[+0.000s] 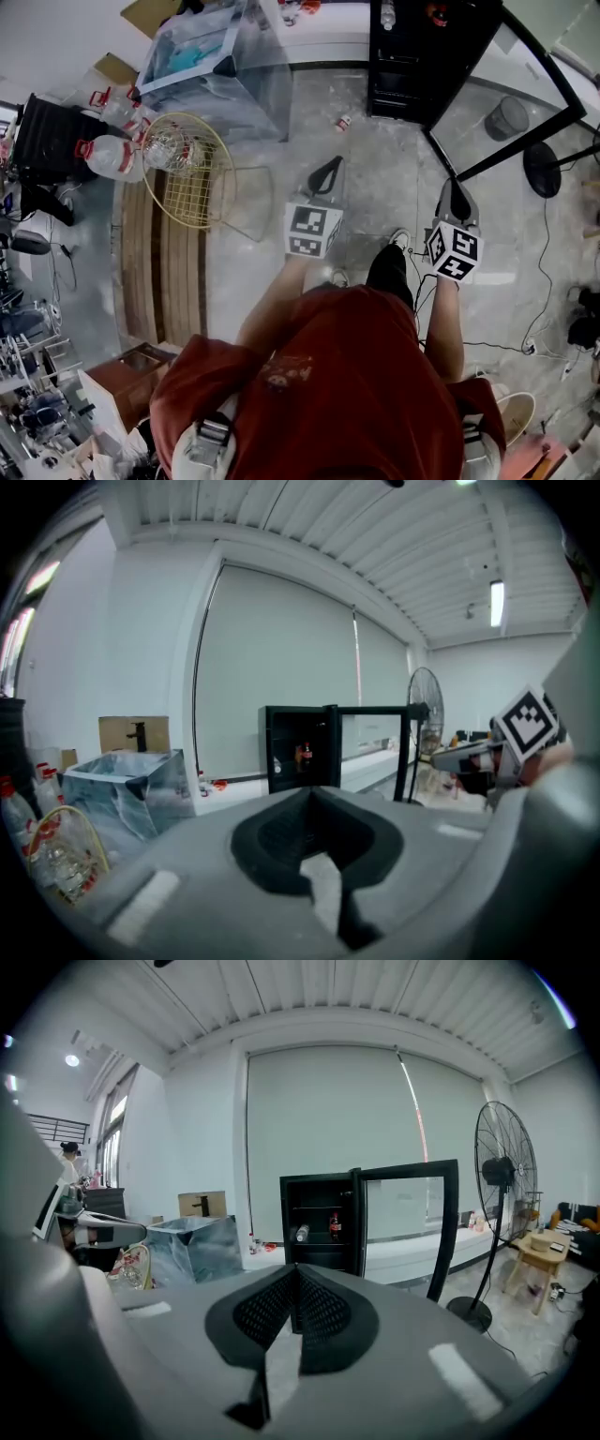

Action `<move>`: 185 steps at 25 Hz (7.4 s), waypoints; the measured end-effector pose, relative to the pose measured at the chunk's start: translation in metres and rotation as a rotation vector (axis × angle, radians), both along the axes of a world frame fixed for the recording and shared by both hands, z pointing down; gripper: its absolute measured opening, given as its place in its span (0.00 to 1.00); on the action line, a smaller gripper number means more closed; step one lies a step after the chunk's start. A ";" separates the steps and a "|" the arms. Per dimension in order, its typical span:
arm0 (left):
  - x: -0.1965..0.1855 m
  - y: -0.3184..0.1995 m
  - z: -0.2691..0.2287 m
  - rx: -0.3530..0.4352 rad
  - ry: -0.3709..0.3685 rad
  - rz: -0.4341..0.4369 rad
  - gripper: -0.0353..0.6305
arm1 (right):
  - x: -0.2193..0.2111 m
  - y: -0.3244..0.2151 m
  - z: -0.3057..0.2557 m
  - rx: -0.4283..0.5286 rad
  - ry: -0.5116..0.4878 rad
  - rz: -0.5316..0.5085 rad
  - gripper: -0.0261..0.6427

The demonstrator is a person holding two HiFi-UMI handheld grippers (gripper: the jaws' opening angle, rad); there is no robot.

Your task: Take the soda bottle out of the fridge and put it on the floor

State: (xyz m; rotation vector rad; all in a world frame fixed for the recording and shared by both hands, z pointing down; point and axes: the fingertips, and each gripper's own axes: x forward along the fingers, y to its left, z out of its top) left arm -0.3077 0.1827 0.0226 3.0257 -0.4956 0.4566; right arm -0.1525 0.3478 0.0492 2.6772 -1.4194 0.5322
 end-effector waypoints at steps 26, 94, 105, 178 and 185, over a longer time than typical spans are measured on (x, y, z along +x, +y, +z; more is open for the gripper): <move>0.281 -0.018 0.008 0.042 -0.091 -0.076 0.06 | 0.286 -0.049 0.012 0.022 -0.068 -0.152 0.04; 0.497 -0.255 0.038 0.039 0.030 -0.075 0.05 | 0.470 -0.341 0.062 0.012 -0.003 -0.146 0.04; 0.502 -0.255 0.067 0.047 0.039 -0.069 0.05 | 0.474 -0.346 0.086 0.026 0.017 -0.113 0.04; 0.523 -0.292 0.194 -0.007 -0.083 -0.070 0.05 | 0.607 -0.477 0.215 -0.083 0.014 0.044 0.48; 0.514 -0.283 0.188 -0.009 -0.098 -0.076 0.05 | 0.581 -0.458 0.213 -0.087 0.023 0.014 0.48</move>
